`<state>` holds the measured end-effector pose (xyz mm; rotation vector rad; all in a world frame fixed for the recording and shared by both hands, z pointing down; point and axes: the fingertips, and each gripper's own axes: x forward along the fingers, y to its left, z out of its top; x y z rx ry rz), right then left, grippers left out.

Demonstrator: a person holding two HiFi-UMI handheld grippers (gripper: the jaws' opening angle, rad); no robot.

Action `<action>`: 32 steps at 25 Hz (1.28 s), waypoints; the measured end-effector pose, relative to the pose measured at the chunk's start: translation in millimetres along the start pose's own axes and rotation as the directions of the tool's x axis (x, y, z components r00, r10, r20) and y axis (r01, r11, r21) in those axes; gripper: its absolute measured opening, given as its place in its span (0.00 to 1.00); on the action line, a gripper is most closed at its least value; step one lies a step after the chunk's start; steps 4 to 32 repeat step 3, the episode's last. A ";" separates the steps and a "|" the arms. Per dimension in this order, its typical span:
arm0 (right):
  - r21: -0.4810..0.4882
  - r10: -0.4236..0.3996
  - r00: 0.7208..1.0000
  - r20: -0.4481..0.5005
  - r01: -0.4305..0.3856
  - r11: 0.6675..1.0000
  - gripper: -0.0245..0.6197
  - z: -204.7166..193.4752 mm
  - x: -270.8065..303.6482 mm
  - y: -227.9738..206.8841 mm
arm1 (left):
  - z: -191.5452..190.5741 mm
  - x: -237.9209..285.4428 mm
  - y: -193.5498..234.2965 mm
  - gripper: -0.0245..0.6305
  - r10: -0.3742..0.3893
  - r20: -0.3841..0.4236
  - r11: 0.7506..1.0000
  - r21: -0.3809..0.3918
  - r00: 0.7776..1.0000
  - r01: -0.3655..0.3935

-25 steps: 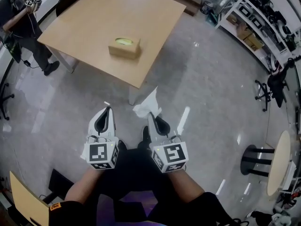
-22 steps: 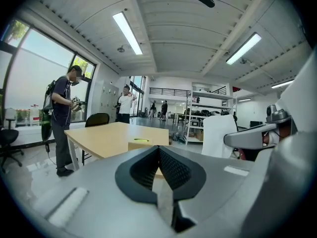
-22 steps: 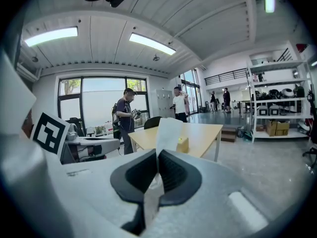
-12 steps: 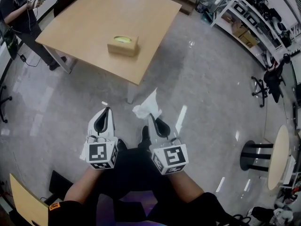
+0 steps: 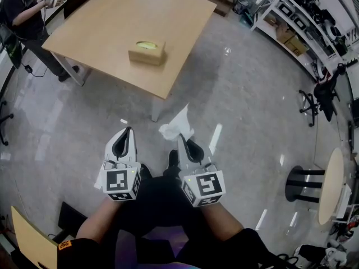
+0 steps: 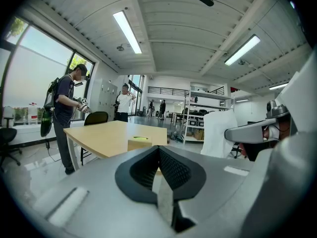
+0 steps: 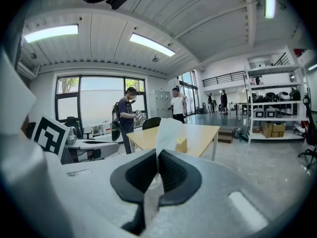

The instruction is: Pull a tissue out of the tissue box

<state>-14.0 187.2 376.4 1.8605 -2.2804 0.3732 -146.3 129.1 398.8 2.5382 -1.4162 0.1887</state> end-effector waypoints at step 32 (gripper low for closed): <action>-0.002 -0.002 1.000 -0.002 0.002 1.000 0.03 2.0 -1.2 -0.1 | 2.2 -1.2 -0.6 0.07 -0.001 0.000 1.000 -0.001 1.000 0.001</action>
